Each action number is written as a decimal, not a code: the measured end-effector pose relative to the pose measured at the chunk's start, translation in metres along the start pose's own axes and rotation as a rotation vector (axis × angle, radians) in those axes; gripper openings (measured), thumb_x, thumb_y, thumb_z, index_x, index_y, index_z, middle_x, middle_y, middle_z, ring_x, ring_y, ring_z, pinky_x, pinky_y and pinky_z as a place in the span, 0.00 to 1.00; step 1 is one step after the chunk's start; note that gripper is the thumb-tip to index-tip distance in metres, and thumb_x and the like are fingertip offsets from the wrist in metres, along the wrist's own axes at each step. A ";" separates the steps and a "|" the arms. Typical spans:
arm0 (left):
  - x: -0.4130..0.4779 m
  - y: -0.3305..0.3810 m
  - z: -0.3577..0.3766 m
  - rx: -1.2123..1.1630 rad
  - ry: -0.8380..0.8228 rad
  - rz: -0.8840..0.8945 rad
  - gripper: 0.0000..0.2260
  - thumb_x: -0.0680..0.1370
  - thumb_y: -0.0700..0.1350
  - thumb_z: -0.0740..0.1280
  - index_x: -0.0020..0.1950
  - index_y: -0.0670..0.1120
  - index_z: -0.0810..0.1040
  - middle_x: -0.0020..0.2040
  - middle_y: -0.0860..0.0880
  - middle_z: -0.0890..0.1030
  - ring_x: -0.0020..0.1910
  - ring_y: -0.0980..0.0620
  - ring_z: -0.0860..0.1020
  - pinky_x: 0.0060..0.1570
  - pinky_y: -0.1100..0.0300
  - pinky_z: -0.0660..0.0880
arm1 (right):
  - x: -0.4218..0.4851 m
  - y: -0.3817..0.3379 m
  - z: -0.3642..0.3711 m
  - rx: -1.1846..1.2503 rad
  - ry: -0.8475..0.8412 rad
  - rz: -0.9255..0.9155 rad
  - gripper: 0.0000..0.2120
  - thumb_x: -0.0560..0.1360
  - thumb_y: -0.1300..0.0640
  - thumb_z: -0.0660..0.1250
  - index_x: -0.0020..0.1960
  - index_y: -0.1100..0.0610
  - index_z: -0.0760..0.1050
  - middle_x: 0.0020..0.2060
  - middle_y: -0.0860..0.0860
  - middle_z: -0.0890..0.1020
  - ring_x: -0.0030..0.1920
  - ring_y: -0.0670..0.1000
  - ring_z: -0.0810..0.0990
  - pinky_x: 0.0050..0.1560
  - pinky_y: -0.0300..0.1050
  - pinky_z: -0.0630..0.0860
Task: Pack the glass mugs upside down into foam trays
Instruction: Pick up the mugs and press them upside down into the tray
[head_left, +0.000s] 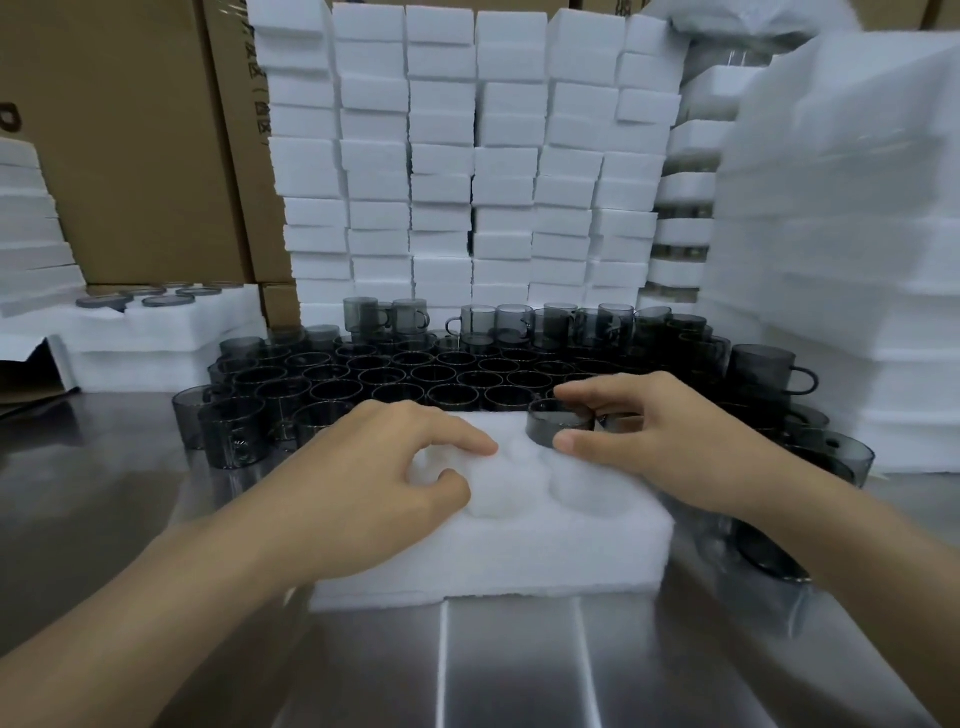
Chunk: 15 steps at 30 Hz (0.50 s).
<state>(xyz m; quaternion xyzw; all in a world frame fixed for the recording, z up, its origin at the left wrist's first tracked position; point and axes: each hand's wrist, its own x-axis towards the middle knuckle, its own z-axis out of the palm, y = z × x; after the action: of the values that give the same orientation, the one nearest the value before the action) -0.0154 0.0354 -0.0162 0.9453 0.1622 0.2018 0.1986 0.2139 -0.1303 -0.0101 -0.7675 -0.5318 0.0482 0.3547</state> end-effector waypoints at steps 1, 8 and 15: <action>0.000 -0.001 0.000 -0.002 0.003 0.006 0.23 0.72 0.59 0.60 0.65 0.72 0.78 0.60 0.80 0.73 0.60 0.76 0.73 0.57 0.70 0.71 | 0.000 -0.001 0.000 -0.013 0.005 0.001 0.28 0.73 0.35 0.76 0.71 0.39 0.79 0.62 0.33 0.82 0.64 0.34 0.78 0.72 0.43 0.74; -0.001 0.000 -0.002 -0.013 -0.004 0.000 0.24 0.70 0.62 0.58 0.66 0.74 0.76 0.69 0.72 0.76 0.59 0.71 0.77 0.62 0.59 0.77 | -0.001 -0.005 0.010 0.160 0.143 0.002 0.17 0.72 0.32 0.73 0.57 0.36 0.85 0.48 0.42 0.87 0.49 0.41 0.84 0.53 0.39 0.79; -0.002 0.004 -0.002 0.003 0.006 -0.020 0.23 0.71 0.60 0.59 0.65 0.73 0.77 0.68 0.71 0.77 0.62 0.70 0.76 0.64 0.59 0.76 | 0.000 -0.006 0.011 0.201 0.056 0.152 0.18 0.69 0.36 0.79 0.56 0.40 0.86 0.39 0.48 0.80 0.40 0.46 0.81 0.46 0.45 0.72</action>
<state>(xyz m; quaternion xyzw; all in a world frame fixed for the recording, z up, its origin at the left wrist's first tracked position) -0.0170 0.0318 -0.0131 0.9433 0.1726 0.2026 0.1986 0.2042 -0.1236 -0.0145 -0.7672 -0.4547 0.1064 0.4397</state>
